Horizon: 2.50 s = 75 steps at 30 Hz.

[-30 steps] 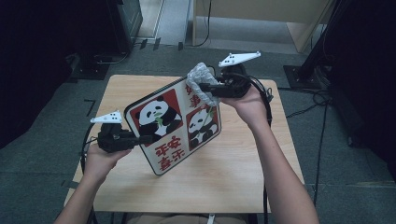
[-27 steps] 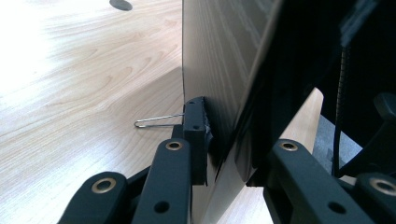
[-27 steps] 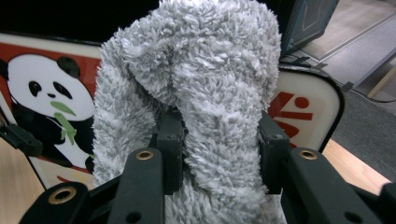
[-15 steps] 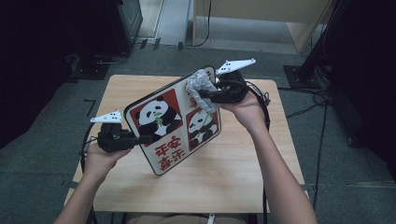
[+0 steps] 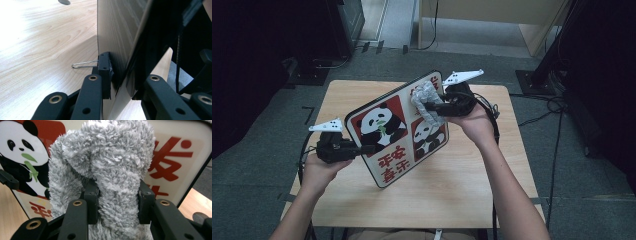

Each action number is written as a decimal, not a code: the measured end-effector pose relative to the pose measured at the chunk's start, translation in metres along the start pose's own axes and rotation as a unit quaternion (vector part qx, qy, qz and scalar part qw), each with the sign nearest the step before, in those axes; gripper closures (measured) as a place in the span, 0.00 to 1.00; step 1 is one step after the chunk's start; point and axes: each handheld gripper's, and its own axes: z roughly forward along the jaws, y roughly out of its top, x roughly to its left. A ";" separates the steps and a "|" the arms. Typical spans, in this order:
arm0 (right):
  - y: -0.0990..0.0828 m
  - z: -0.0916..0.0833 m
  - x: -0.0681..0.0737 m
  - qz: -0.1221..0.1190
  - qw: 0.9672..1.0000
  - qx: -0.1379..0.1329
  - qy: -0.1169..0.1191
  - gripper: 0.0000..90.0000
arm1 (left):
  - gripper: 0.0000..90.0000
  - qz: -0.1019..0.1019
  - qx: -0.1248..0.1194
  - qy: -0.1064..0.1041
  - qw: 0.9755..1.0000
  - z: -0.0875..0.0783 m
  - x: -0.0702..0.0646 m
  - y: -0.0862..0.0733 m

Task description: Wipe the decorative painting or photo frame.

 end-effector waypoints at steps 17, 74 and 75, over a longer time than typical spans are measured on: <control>-0.018 0.006 -0.001 0.009 1.000 0.008 0.007 0.70 | 0.85 0.000 0.000 -0.001 1.000 0.000 0.000 0.000; -0.092 0.033 -0.003 0.041 0.997 0.052 0.025 0.69 | 0.85 0.001 -0.001 -0.002 1.000 0.000 -0.001 0.000; -0.093 0.034 -0.003 0.043 0.997 0.057 0.026 0.69 | 0.85 0.001 -0.001 -0.002 1.000 0.000 -0.001 0.000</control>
